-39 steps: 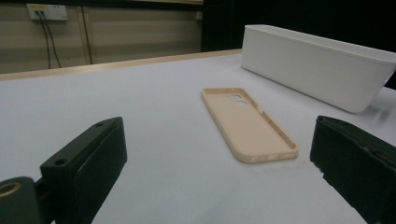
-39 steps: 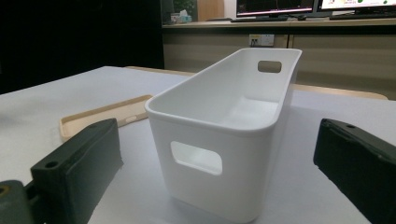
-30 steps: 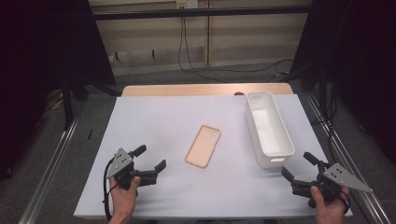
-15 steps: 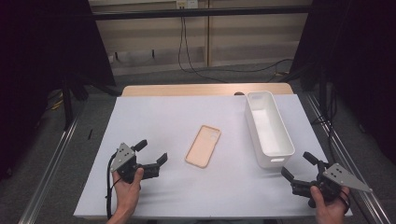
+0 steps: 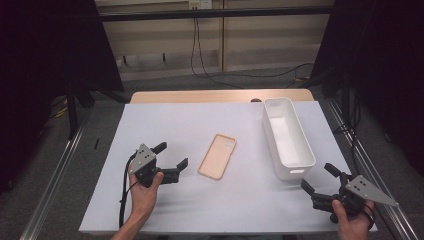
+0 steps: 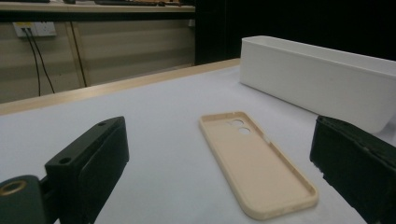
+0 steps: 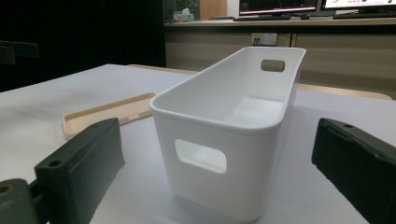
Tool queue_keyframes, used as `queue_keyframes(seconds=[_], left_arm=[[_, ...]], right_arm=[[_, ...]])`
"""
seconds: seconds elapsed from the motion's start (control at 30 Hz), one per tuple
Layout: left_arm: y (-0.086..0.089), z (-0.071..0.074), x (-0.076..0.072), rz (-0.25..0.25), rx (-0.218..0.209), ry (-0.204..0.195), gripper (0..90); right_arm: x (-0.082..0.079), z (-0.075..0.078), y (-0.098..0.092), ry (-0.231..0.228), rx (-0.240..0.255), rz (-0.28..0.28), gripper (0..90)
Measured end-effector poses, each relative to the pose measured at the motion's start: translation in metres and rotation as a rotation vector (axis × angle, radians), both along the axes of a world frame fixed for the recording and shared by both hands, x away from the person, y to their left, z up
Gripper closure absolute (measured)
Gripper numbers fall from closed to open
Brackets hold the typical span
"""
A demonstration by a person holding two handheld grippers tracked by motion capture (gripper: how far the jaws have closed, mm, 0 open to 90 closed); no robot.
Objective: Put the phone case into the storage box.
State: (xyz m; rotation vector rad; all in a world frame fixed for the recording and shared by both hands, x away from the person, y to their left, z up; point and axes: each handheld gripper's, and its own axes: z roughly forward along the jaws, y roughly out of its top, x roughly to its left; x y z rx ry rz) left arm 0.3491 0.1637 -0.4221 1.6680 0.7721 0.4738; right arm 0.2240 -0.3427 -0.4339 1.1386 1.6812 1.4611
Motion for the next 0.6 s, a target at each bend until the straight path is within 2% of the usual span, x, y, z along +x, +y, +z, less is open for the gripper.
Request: queue_keyframes(seconds=[0.07,0.13,0.27,0.3,0.47,0.6], left_arm=[[-0.003,0.000,0.004,-0.010,0.013,0.007,4.2],[-0.006,-0.001,0.007,-0.016,0.008,0.013,4.2],[-0.010,0.000,0.014,-0.016,0.030,0.013,3.9],[-0.012,-0.002,0.015,-0.011,0.023,0.019,3.9],[-0.019,-0.006,0.025,-0.016,0.059,0.039,3.2],[-0.026,-0.006,0.031,-0.021,0.068,0.039,3.2]], right_arm=[[0.000,0.000,0.000,0.000,-0.004,0.004,1.7],[0.000,0.000,0.001,-0.002,-0.004,0.006,1.7],[0.001,0.000,0.001,0.002,-0.005,0.008,1.7],[0.001,0.000,0.001,0.002,-0.005,0.008,1.7],[0.001,0.000,0.001,0.005,0.000,0.009,1.7],[0.001,-0.001,0.001,0.006,0.001,0.010,1.7]])
